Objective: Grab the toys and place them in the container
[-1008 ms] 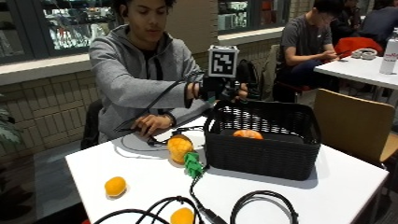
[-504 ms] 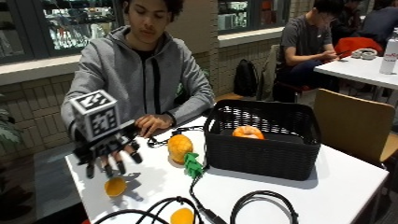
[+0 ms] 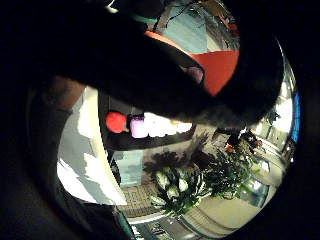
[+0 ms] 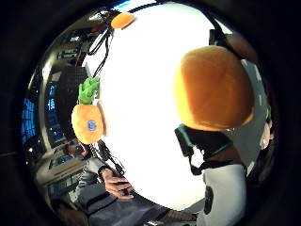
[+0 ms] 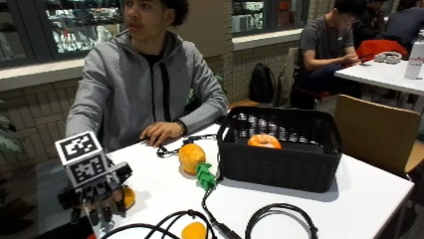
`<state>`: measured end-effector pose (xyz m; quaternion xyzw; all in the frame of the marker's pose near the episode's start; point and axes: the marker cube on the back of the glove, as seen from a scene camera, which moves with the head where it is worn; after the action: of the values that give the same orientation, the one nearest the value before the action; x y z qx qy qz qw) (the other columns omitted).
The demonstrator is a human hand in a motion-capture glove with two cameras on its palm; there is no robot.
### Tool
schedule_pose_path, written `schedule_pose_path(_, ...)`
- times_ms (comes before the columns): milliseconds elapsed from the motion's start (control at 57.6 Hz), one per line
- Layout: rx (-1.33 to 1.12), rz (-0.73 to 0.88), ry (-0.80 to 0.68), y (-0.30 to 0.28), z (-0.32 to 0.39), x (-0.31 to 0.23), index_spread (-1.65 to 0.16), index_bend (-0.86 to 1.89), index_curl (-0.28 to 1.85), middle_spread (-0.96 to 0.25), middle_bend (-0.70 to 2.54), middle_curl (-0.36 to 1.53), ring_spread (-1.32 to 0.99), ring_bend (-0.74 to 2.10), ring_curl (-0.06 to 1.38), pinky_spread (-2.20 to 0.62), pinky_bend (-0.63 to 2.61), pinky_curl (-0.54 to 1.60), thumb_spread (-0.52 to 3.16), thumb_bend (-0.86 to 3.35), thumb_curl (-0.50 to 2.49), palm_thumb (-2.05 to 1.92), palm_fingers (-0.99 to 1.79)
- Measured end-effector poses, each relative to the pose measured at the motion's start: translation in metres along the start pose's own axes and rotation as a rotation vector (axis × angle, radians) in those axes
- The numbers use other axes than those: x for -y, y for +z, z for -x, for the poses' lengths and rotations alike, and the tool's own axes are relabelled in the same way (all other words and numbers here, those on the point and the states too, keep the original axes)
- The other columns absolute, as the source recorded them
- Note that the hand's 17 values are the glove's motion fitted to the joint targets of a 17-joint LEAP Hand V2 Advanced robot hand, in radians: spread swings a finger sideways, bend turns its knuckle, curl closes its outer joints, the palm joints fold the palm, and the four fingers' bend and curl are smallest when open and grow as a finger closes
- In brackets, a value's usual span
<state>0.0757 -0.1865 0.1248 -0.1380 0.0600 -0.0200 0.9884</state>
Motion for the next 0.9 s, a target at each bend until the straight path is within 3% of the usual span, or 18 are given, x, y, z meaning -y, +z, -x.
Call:
schedule_pose_path(191,0.013,-0.135,-0.104,-0.013,0.025,0.002,-0.27,0.89,0.56,0.04,0.15,0.33,-0.05,0.12,0.2,0.07,0.55,0.32,1.42,0.14,0.38,0.43,0.03)
schedule_pose_path(278,0.067,-0.176,-0.21,-0.058,0.059,0.005,-0.24,0.97,0.59,0.04,0.17,0.33,-0.06,0.13,0.18,0.07,0.55,0.33,1.44,0.18,0.4,0.52,0.0)
schedule_pose_path(400,0.058,-0.306,-0.355,-0.11,0.148,-0.003,-0.2,1.05,0.62,0.03,0.22,0.35,-0.06,0.13,0.16,0.07,0.53,0.32,1.45,0.21,0.41,0.58,0.01)
schedule_pose_path(486,0.002,-0.366,-0.54,-0.14,0.221,0.003,-0.18,1.08,0.62,0.02,0.25,0.37,-0.07,0.14,0.15,0.07,0.52,0.32,1.46,0.22,0.42,0.61,0.01)
schedule_pose_path(608,-0.054,-0.364,-0.75,-0.167,0.311,0.018,-0.16,1.09,0.62,0.0,0.29,0.39,-0.09,0.16,0.15,0.07,0.49,0.32,1.47,0.22,0.42,0.63,0.04)
schedule_pose_path(747,-0.089,-0.322,-0.771,-0.163,0.394,0.034,-0.15,1.08,0.61,-0.02,0.33,0.41,-0.11,0.18,0.15,0.07,0.46,0.31,1.48,0.23,0.42,0.65,0.06)
schedule_pose_path(903,-0.233,-0.346,-0.782,-0.154,0.438,0.043,-0.14,1.08,0.61,-0.03,0.33,0.43,-0.12,0.17,0.16,0.06,0.44,0.32,1.48,0.22,0.42,0.66,0.07)
